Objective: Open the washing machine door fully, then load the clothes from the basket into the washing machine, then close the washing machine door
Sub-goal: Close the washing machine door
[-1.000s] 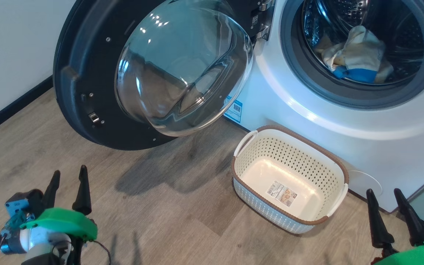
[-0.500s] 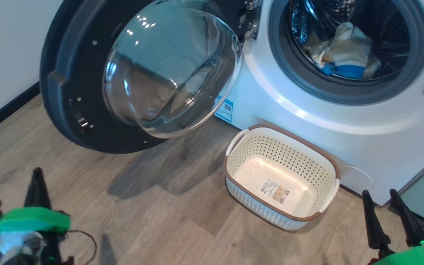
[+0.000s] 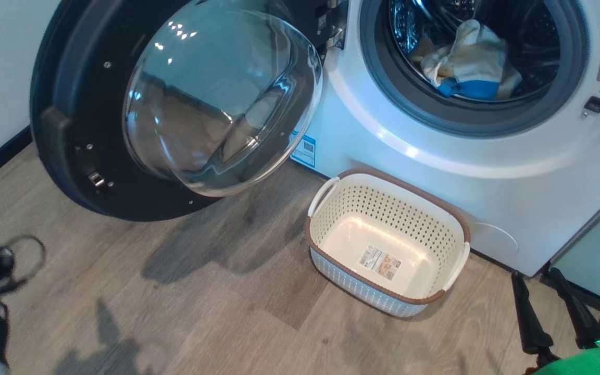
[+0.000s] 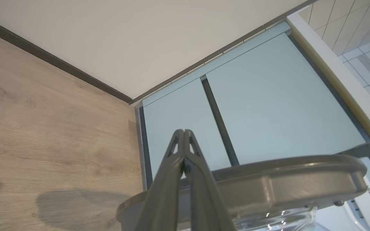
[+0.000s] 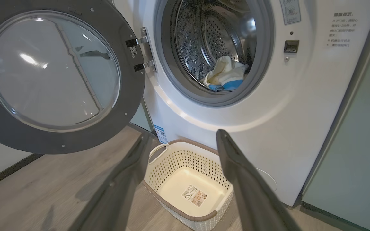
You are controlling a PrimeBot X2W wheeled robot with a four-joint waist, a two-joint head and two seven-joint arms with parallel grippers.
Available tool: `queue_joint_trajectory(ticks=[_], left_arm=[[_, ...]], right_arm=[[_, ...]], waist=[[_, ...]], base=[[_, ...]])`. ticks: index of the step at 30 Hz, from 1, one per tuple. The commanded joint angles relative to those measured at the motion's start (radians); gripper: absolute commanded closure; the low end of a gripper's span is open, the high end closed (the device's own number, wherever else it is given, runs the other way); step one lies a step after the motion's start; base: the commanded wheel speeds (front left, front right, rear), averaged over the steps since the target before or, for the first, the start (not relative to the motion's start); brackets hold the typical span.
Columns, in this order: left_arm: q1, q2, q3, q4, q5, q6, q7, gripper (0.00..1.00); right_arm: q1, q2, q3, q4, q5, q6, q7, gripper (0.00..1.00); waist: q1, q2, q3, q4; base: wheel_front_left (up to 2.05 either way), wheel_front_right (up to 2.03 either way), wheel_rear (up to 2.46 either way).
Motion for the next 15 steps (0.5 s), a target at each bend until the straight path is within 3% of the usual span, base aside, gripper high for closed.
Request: queue_joint_trajectory(ticks=[1, 5, 9, 15], left_arm=[[-0.062, 0.06, 0.039, -0.019, -0.014, -0.002, 0.013, 1.0], [-0.167, 0.108, 0.078, 0.084, -0.106, -0.002, 0.082, 1.0], [-0.272, 0.18, 0.072, 0.206, -0.137, 0.003, 0.17, 1.0], [-0.412, 0.235, 0.066, 0.298, -0.169, 0.027, 0.245, 1.0]], right_arm=[[-0.051, -0.029, 0.019, -0.032, -0.004, 0.004, -0.007, 0.0], [-0.065, -0.042, 0.031, -0.034, -0.002, 0.004, -0.007, 0.0], [-0.083, -0.061, 0.045, -0.033, -0.001, 0.004, -0.007, 0.0], [-0.099, -0.087, 0.04, -0.04, 0.001, 0.004, -0.007, 0.0]], waist=[[0.0, 0.0, 0.006, -0.004], [0.0, 0.0, 0.027, -0.019], [0.0, 0.0, 0.06, -0.043], [0.0, 0.0, 0.106, -0.054]], base=[[0.0, 0.0, 0.0], [0.0, 0.0, 0.0], [0.0, 0.0, 0.0], [0.0, 0.0, 0.0]])
